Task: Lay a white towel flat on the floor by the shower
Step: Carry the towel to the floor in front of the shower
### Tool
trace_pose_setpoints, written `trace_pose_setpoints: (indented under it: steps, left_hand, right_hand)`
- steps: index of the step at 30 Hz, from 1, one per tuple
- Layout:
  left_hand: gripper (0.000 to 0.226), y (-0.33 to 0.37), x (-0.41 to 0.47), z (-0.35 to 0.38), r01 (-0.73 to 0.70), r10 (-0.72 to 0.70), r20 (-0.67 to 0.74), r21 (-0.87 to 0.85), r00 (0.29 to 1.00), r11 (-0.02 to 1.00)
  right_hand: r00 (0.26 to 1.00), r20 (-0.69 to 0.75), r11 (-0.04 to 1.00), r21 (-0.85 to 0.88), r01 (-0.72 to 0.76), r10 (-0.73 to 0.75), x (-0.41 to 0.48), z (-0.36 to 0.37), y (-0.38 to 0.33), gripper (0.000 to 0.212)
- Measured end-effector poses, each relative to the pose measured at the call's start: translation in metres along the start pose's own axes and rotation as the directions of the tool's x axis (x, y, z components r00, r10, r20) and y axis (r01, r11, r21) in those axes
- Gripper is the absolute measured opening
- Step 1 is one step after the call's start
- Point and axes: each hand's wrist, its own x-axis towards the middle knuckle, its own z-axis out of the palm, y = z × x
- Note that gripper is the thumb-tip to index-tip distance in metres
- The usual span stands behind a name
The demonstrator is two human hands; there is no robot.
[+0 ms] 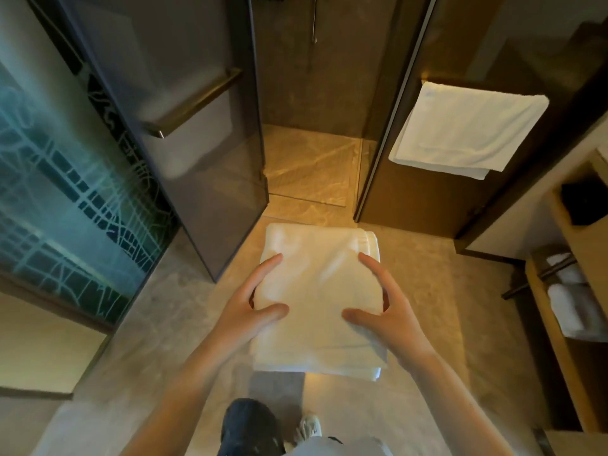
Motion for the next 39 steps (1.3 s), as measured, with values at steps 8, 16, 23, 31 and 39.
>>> trace_pose_setpoints:
  steps: [8,16,23,31,39]
  left_hand:
    - [0.079,-0.019,0.120,-0.043,0.045,-0.049,0.055,0.068,0.997,0.997]
    - [0.077,-0.036,0.246,-0.090,0.048,-0.059,0.165,0.069,0.985,0.996]
    - [0.077,-0.074,0.357,-0.091,0.094,-0.084,0.259,-0.027,0.962,0.995]
    - [0.080,-0.188,0.488,-0.047,0.080,-0.088,0.152,0.054,0.984,0.995]
    - [0.080,-0.395,0.608,0.001,0.091,-0.099,0.169,0.055,0.981,0.994]
  right_hand:
    - [0.998,-0.048,1.000,0.001,-0.029,0.029,0.112,0.020,0.011,0.087]
    - [0.990,-0.096,0.994,0.018,-0.106,0.107,0.228,0.043,0.022,0.086]
    - [0.982,-0.129,0.990,0.016,-0.139,0.140,0.333,0.036,0.066,0.086]
    - [0.988,-0.103,0.993,-0.037,-0.116,0.112,0.466,0.006,0.197,0.087]
    - [0.994,-0.104,0.999,-0.032,-0.039,0.036,0.579,0.008,0.409,0.085]
